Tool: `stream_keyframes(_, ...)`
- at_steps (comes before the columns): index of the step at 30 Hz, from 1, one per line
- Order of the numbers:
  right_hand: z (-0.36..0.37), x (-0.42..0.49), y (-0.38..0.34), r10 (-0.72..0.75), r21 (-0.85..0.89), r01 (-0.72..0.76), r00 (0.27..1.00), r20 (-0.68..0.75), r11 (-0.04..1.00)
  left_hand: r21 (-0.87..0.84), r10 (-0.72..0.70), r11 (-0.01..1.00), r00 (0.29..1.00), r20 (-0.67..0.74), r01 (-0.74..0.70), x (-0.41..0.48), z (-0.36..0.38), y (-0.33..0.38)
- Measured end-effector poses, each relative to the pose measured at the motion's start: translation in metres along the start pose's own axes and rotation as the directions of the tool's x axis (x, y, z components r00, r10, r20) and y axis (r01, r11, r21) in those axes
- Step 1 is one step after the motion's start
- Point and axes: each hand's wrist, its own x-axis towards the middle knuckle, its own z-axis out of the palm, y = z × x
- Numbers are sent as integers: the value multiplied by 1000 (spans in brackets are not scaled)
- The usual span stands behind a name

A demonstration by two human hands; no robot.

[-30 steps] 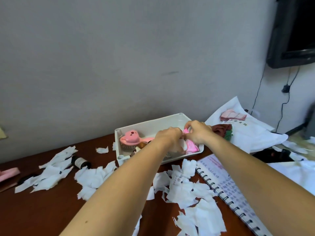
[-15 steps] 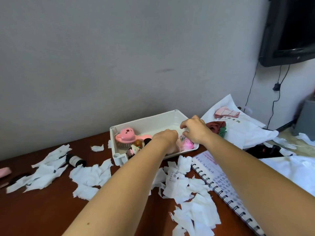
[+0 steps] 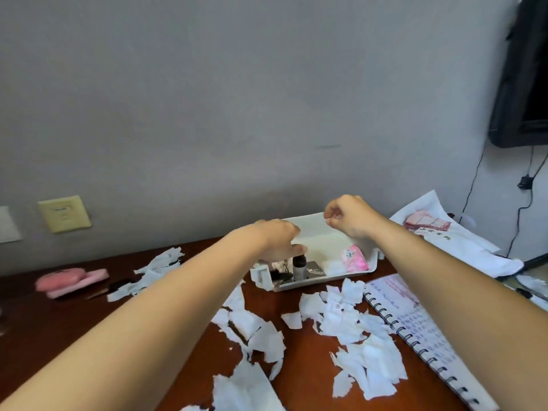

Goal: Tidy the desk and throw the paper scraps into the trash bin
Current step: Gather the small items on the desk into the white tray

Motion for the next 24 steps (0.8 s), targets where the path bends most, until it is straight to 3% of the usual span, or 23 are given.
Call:
stream_keyframes(7, 2, -8, -76, -160, 2, 160, 987, 28, 987, -54, -239, 970, 971, -8, 238, -80, -26, -82)
stream_keyframes(14, 35, -12, -155, -259, 61, 255, 963, 73, 965, -57, -360, 931, 932, 37, 361, -144, -13, -137)
stream_keyframes(24, 142, -4, -229, -256, -30, 276, 923, 286, 961, -103, -493, 860, 865, 94, 501, -207, 56, -212)
